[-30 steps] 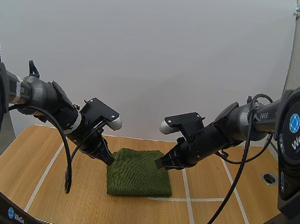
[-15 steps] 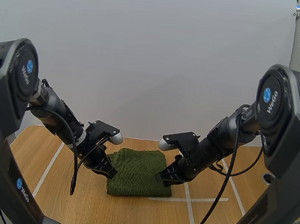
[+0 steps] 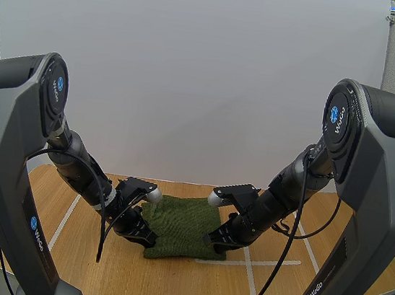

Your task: Fold the towel

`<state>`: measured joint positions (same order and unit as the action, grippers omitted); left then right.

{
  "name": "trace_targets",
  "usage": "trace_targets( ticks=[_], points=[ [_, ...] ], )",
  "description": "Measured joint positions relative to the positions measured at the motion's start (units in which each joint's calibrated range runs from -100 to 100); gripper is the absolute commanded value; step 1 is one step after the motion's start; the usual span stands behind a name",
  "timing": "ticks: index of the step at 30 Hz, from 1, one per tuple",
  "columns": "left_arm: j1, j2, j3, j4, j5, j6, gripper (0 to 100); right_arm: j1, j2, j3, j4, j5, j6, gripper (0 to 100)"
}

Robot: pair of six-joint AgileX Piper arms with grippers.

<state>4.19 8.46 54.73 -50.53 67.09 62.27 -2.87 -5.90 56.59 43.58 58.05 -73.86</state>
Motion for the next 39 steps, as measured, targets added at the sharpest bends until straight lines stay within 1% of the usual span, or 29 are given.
trace_targets(
  ticks=[3, 7, 8, 10, 13, 16, 18, 20, 21, 22, 23, 26, 28, 32, 34, 39],
  points=[
    [0.00, -0.51, 0.00, -0.10, 0.00, 0.11, 0, 0.00, -0.57, 0.00, 0.22, 0.00, 0.00, 0],
    [0.00, -3.65, 0.17, 0.75, 0.13, 0.00, 0, 0.00, -4.65, 0.00, 0.22, 0.75, 0.00, 0],
    [0.00, -7.69, 0.17, 0.95, 0.13, -0.11, 0, 0.00, -9.86, -0.13, 0.35, 1.01, 0.00, 0],
    [0.00, -10.95, -0.28, 1.19, 0.29, -0.53, 0, 0.00, -12.82, -1.49, 0.35, 1.42, 0.00, 0],
    [0.00, -13.72, -2.47, 1.31, 0.29, -1.78, 0, 0.00, -13.56, -2.87, 0.22, 1.72, 0.00, 0],
    [0.00, -14.70, -5.65, 1.52, 0.84, -3.12, 0, 0.00, -13.51, -6.63, 0.22, 2.34, 0.00, 0],
    [0.00, -14.70, -7.43, 1.52, 0.84, -3.78, 0, 0.00, -12.10, -9.52, 0.34, 2.53, 0.00, 0],
    [0.00, -14.57, -8.86, 1.52, 0.84, -4.33, 0, 0.00, -11.52, -10.52, 0.34, 2.53, 0.00, 0],
    [0.00, -13.87, -10.99, 1.67, 1.07, -5.13, 0, 0.00, -8.79, -13.87, 0.21, 2.59, 0.00, 0],
    [0.00, -13.20, -12.31, 1.67, 1.07, -5.46, 0, 0.00, -6.55, -14.62, 0.21, 2.59, 0.00, 0],
    [0.00, -10.90, -14.42, 1.56, 1.07, -6.48, 0, 0.00, -3.45, -18.96, 0.32, 2.58, 0.13, 0],
    [0.00, -4.78, -18.65, 1.56, 1.50, -7.43, 0, 0.00, 2.12, -23.24, 0.93, 3.78, 0.19, 0],
    [0.00, -2.00, -19.20, 1.15, 1.50, -7.53, 0, 0.00, 5.22, -25.32, 1.93, 3.98, 0.23, 0],
    [0.00, 1.49, -20.24, -0.49, 1.50, -6.88, 0, 0.00, 8.16, -26.95, 2.64, 4.34, 0.23, 0],
    [-0.25, 4.26, -21.67, -1.79, 1.50, -6.20, 0, 0.00, 11.62, -29.00, 3.57, 4.34, 0.23, 0],
    [-0.93, 6.38, -23.29, -2.23, 1.50, -6.10, 0, 0.00, 16.18, -31.75, 5.21, 4.52, -0.10, 0]
  ],
)
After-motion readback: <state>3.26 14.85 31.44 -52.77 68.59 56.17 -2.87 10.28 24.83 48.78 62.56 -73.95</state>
